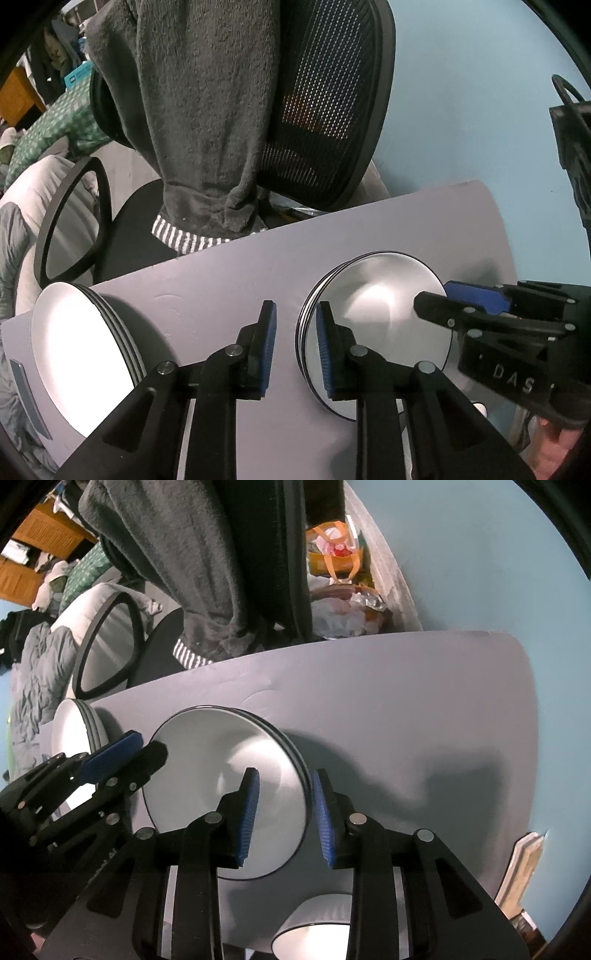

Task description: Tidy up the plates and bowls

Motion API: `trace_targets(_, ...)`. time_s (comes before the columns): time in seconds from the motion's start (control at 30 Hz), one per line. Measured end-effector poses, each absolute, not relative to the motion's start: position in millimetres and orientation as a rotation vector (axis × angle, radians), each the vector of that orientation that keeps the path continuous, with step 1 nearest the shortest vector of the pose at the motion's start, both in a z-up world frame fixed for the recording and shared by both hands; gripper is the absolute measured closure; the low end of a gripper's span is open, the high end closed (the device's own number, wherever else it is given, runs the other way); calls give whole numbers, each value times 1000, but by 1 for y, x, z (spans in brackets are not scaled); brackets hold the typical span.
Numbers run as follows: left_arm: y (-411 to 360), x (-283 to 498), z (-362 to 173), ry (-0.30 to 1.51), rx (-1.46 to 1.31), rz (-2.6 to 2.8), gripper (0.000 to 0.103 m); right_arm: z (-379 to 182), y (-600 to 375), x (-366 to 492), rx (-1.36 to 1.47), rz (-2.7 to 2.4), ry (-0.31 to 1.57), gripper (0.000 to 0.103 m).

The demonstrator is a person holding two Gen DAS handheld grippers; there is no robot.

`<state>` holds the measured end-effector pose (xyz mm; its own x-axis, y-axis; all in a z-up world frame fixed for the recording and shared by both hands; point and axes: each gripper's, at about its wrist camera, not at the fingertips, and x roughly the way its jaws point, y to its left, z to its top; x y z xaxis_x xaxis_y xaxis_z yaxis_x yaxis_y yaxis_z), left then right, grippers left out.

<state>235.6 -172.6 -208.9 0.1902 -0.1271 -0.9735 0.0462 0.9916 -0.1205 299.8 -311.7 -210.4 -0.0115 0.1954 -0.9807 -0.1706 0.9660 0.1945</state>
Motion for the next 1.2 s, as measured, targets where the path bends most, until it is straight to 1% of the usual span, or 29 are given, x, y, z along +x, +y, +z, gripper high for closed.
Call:
trace_targets(0.13, -168, 233, -205, 1354, -67, -106, 73, -204, -316, 299, 26, 277, 1539, 75)
trace_targets(0.23, -164, 230, -197, 1333, -59, -92, 72, -196, -318, 296, 12, 270, 1514, 75)
trace_targets(0.27, -163, 229, -194, 1325, -58, -90, 71, -192, -318, 295, 5, 267, 1504, 75)
trace_targets(0.33, -161, 225, -186, 1301, -51, -89, 64, -185, -318, 292, -14, 262, 1480, 74)
trace_targets(0.37, -161, 224, -184, 1293, -46, -89, 63, -181, -319, 290, -24, 258, 1466, 74)
trace_targets(0.5, -158, 214, -164, 1246, -30, -98, 62, -163, -319, 283, -68, 247, 1406, 68)
trace_targets(0.57, -157, 208, -154, 1221, -31, -107, 53, -152, -318, 279, -89, 243, 1373, 66)
trace_targets(0.6, -156, 206, -151, 1211, -31, -109, 52, -145, -318, 276, -102, 238, 1350, 64)
trace_targets(0.73, -156, 194, -132, 1163, -32, -128, 51, -128, -321, 267, -112, 223, 1299, 57)
trace_targets(0.87, -158, 183, -117, 1137, -42, -154, 50, -112, -322, 256, -105, 212, 1263, 53)
trace_targets(0.93, -160, 177, -110, 1124, -38, -167, 49, -105, -324, 249, -103, 204, 1248, 49)
trace_targets(1.2, -165, 156, -90, 1085, 7, -207, 47, -83, -333, 223, -83, 167, 1209, 44)
